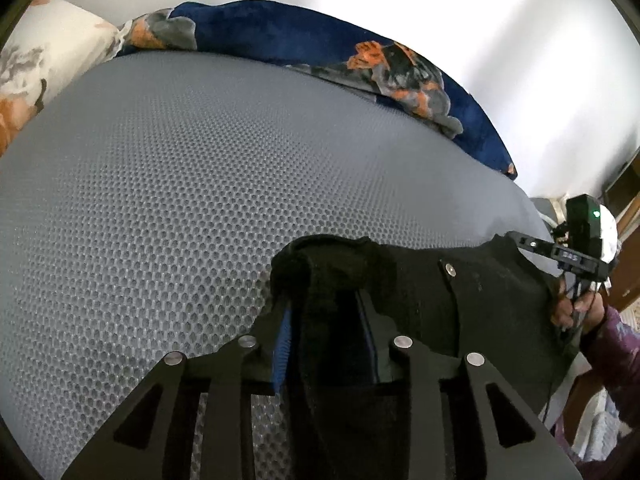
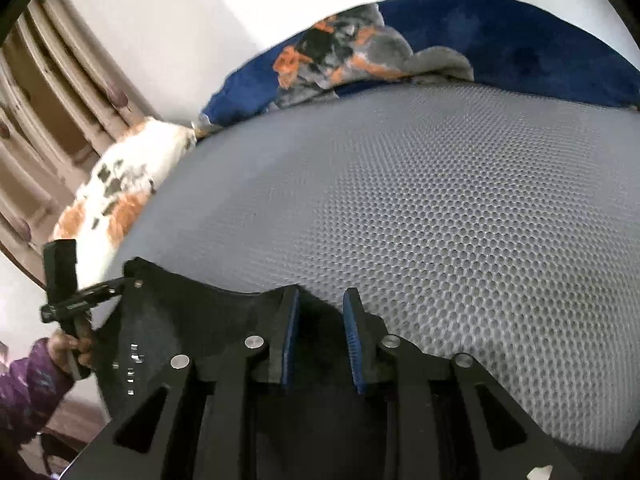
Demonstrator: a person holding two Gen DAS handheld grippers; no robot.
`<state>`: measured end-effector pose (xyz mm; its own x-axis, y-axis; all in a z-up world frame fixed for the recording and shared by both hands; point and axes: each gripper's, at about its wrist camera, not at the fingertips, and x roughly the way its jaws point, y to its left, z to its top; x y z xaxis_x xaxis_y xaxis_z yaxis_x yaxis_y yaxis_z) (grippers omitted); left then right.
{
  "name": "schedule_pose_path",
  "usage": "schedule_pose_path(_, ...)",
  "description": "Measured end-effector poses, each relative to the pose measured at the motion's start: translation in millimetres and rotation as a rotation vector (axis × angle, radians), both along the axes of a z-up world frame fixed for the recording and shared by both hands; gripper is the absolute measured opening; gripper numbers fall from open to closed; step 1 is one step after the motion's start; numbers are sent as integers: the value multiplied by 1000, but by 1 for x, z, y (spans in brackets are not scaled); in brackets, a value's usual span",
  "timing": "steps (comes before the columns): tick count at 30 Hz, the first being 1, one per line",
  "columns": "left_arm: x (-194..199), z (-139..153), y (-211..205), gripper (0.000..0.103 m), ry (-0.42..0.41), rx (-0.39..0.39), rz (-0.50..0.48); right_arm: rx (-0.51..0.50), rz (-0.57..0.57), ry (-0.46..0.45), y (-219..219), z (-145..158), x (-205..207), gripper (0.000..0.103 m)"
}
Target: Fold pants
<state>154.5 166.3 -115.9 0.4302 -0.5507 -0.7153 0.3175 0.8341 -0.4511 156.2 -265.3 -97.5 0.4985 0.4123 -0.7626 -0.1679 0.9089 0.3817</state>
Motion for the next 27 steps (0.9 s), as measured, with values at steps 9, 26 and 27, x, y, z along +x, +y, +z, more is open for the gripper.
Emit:
schedule_pose_path(9, 6, 15, -5, 32, -20, -8, -9, 18, 2, 9, -16, 11, -11, 35)
schedule_pose_path(26, -3, 11, -2, 32, -3, -15, 11, -93, 413, 135, 43, -8, 28, 18)
schedule_pose_path(27, -4, 11, -3, 32, -3, -14, 11, -93, 429, 155, 43, -9, 31, 18)
